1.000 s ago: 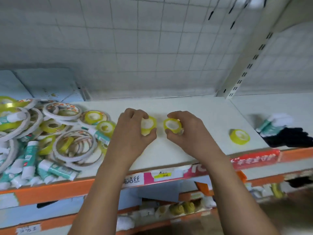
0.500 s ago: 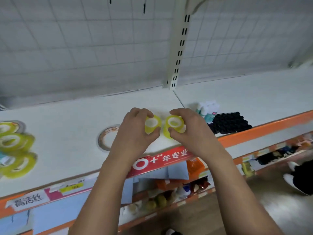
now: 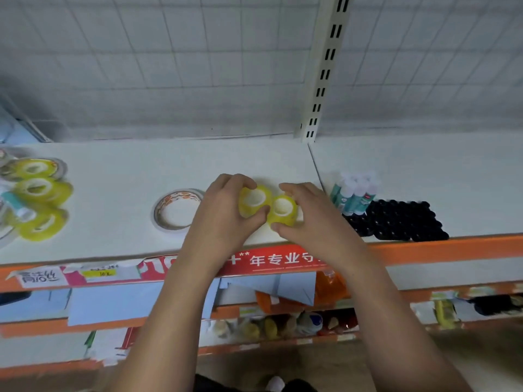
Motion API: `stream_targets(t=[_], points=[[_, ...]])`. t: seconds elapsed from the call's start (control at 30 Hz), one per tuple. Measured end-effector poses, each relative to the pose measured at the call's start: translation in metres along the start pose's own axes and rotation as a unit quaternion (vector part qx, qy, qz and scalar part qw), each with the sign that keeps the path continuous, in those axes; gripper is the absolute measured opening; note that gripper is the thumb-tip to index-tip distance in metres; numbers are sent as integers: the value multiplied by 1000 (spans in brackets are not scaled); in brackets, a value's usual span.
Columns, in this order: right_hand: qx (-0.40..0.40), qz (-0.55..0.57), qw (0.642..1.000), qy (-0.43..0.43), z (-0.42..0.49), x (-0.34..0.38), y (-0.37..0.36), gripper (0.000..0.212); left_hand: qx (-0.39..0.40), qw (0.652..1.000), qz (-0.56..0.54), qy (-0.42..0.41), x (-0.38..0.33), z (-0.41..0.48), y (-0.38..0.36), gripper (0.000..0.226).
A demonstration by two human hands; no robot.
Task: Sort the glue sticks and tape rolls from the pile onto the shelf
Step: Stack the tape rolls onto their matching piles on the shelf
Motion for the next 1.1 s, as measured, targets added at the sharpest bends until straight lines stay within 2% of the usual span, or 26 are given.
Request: stream_targets(t=[0.13, 0.37, 0.53, 0.73, 1.1], points=[[8, 8, 1000, -19, -6, -11, 9, 70, 23, 999, -5, -26, -17, 5, -11, 42], [0, -3, 1000, -15, -12, -18, 10, 33, 53, 998, -9, -36, -22, 7, -27, 46], [1, -10, 1000, -9, -11, -13, 11, 31, 80, 997, -5, 6, -9, 3, -27, 85], [10, -30, 999, -2, -10, -10, 11, 33, 106, 993, 45, 12, -3, 2, -24, 40], [-6, -34, 999, -4, -10, -9, 9, 26, 120, 991, 50, 26, -3, 2, -25, 34]])
Point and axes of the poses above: each hand's wrist, its own z-axis towards the middle knuckle, its own y-axis out of the back of the hand, x = y × z, the point moved 1 cm from there along z, towards the middle knuckle, and after that the axes turned 3 degrees about z, right-handed, at the moved point
